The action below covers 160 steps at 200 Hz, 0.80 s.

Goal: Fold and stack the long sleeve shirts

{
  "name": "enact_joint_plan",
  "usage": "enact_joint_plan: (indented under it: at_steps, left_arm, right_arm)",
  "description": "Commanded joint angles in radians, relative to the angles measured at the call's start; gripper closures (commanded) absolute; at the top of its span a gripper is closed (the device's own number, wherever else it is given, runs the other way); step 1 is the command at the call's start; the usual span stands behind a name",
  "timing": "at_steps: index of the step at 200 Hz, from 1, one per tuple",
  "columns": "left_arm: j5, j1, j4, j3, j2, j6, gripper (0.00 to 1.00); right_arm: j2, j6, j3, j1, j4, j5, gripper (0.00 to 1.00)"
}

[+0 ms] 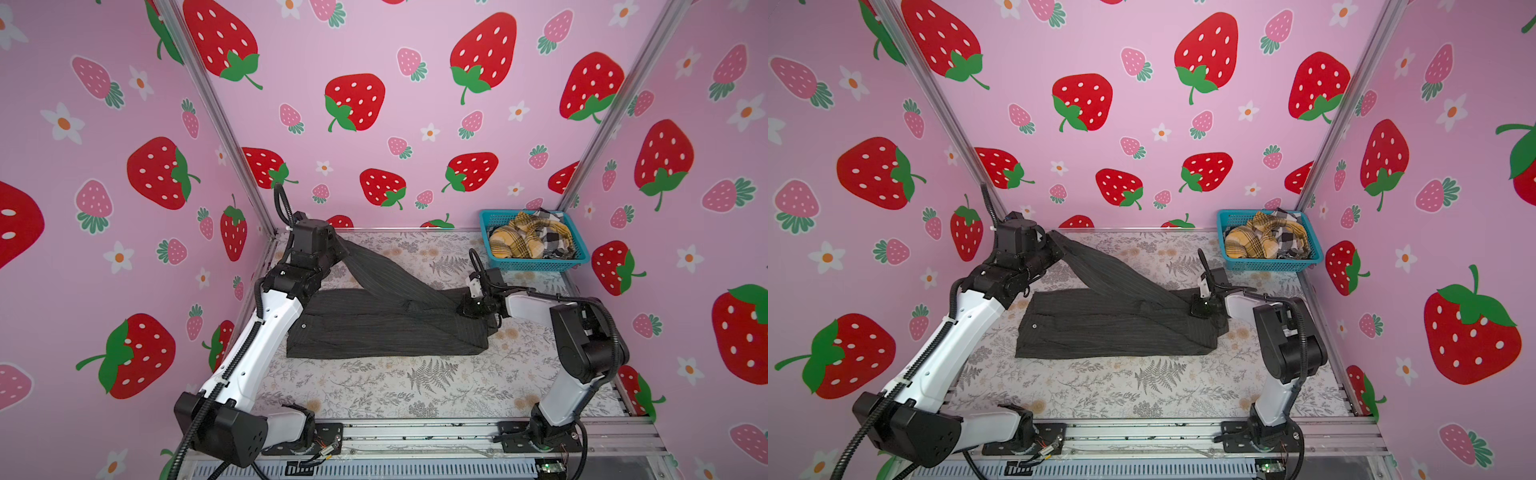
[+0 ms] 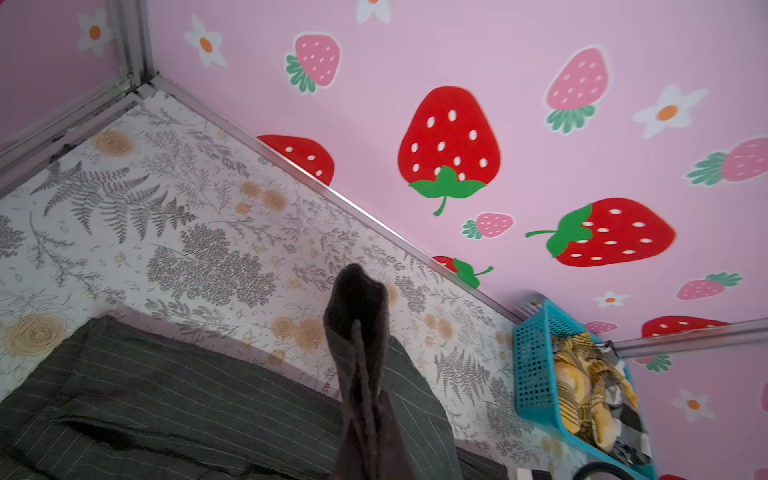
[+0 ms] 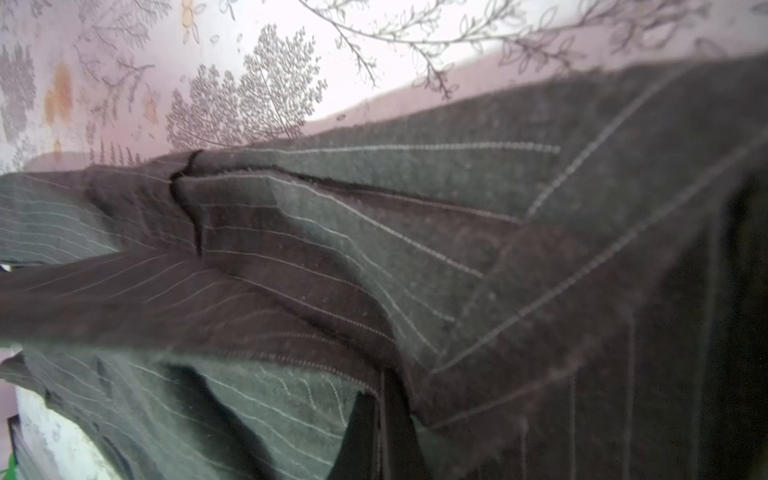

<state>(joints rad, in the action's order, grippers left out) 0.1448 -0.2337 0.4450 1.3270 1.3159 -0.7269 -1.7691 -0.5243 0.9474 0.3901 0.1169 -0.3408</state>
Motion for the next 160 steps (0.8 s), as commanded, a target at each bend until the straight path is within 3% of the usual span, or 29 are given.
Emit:
enact_joint_plan:
  at_steps: [1,83,160]
  left_arm:
    - [-0.063,0.053,-0.072,-0.06,0.013,0.014,1.0]
    - [-0.073,0.22,-0.111,-0.124,0.151,0.031,1.0]
    - [-0.096,0.286,-0.1,-0.247,0.205,-0.01,1.0]
  right_arm:
    - [0.028,0.035,0.054,0.007,0.05,0.048,1.0]
    - [-0.11,0.15,0.287,0.007,0.259,0.1,1.0]
    - [-0.154,0.194,0.277,0.007,0.281,0.071,1.0]
